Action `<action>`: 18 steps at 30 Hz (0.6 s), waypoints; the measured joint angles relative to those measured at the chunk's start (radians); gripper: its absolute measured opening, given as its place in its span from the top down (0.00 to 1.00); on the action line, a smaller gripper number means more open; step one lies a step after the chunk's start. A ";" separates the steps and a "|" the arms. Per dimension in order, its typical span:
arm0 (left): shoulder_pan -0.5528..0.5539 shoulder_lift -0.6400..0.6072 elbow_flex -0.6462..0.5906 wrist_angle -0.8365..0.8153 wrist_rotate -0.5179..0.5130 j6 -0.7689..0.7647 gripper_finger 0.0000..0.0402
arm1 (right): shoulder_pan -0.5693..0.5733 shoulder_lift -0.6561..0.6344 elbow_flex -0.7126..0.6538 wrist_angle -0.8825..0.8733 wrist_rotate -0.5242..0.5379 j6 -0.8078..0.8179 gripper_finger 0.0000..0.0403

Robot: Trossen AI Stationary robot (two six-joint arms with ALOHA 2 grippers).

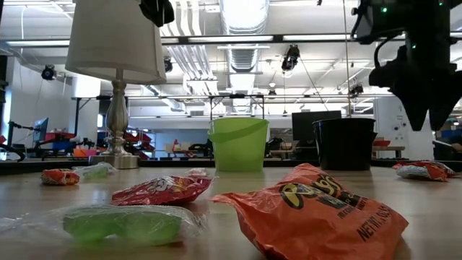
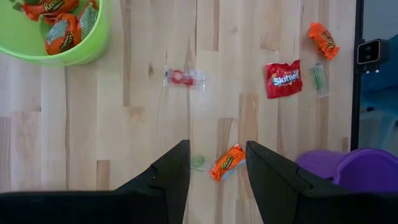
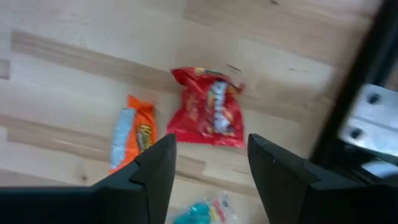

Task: Sort candy
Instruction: Put the red candy into the black bucket

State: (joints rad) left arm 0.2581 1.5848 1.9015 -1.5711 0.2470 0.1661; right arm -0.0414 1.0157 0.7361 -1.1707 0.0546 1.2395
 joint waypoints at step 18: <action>0.000 0.000 0.000 0.000 0.000 0.012 0.66 | 0.000 0.002 -0.180 0.216 0.035 0.034 0.53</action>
State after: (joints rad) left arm 0.2577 1.5848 1.9015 -1.5711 0.2470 0.1780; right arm -0.0414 1.0172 0.5558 -0.9544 0.0898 1.2734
